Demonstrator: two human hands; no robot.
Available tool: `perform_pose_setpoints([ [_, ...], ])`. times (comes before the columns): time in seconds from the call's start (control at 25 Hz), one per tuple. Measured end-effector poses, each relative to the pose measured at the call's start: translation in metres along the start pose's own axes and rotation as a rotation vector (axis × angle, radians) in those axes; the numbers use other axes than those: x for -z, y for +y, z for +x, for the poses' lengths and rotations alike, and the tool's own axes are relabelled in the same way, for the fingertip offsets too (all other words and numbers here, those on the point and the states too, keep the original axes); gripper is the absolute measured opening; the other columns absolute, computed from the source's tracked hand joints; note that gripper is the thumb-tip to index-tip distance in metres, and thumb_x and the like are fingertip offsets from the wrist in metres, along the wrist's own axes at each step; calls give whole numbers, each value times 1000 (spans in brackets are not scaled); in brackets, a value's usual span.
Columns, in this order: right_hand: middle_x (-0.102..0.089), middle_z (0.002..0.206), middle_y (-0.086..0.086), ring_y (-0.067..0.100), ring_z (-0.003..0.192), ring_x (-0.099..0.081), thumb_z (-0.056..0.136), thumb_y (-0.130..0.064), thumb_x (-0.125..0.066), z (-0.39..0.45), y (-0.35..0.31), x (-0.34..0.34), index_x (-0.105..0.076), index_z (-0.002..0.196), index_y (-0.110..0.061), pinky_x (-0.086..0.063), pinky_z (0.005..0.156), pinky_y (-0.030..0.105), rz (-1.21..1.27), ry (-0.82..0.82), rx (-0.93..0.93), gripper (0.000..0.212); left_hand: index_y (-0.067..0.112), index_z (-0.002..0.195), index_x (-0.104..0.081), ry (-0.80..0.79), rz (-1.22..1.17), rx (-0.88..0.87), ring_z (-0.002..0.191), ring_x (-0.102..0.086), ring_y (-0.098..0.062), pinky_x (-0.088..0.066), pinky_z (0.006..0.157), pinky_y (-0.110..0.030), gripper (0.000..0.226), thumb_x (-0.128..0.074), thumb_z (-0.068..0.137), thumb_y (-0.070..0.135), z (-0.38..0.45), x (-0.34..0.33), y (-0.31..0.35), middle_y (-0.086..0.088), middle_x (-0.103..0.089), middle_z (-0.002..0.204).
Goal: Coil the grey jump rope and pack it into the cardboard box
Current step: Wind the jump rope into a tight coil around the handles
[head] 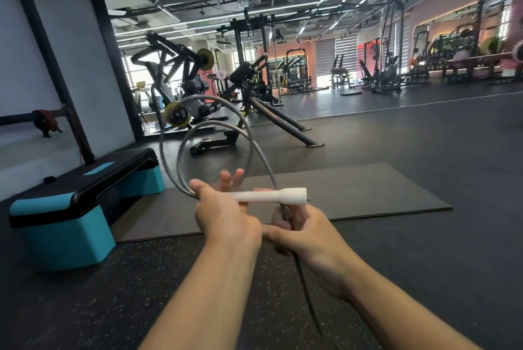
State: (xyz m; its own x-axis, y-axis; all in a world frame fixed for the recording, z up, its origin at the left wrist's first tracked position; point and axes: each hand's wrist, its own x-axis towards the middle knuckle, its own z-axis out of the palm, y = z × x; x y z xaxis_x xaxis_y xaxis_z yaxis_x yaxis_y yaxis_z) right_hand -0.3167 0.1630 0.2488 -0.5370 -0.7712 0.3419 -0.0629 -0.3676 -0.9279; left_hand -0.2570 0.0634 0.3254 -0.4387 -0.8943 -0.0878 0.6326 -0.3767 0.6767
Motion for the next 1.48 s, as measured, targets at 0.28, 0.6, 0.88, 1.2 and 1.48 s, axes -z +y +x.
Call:
perform_pose_setpoints([
  [0.28,-80,99,15,15,82,-75,91,-26,-75,10,-19,-15,-74,119,-19,-57,68,29,-18,21,59,29,20,94,-68,-102,269,171,114,-65,-23,-42,102,-40,46,-34,105,49,-14,20,-26,-3,-75,100],
  [0.6,-67,55,3,4,46,-50,98,-52,-58,14,-60,15,-56,58,-18,-41,57,23,-605,137,-14,52,24,155,-20,59,741,-260,145,-30,-32,-30,115,-49,97,-81,79,15,-34,64,4,-12,-19,163],
  [0.88,-62,64,-6,10,57,-52,95,-33,-62,16,-82,15,-61,69,-22,-44,60,32,-951,-96,-109,28,13,160,-13,-708,1995,-1876,154,1,-37,0,121,-62,104,-70,75,27,-22,27,24,-17,-8,168],
  [1.2,-74,79,-1,19,64,-53,97,-29,-66,5,-101,38,-70,93,-25,-42,56,29,-843,-274,-220,7,22,89,-59,-1061,1976,-1713,50,-53,-20,-33,43,-29,32,-81,73,7,29,21,46,5,-58,66],
  [1.48,-68,84,2,12,73,-56,101,-29,-61,10,-85,38,-66,97,-16,-47,71,36,-1159,-419,-48,14,22,99,-64,-1272,1845,-377,74,-68,-17,-49,70,-35,26,-70,88,44,7,17,48,6,-77,79],
])
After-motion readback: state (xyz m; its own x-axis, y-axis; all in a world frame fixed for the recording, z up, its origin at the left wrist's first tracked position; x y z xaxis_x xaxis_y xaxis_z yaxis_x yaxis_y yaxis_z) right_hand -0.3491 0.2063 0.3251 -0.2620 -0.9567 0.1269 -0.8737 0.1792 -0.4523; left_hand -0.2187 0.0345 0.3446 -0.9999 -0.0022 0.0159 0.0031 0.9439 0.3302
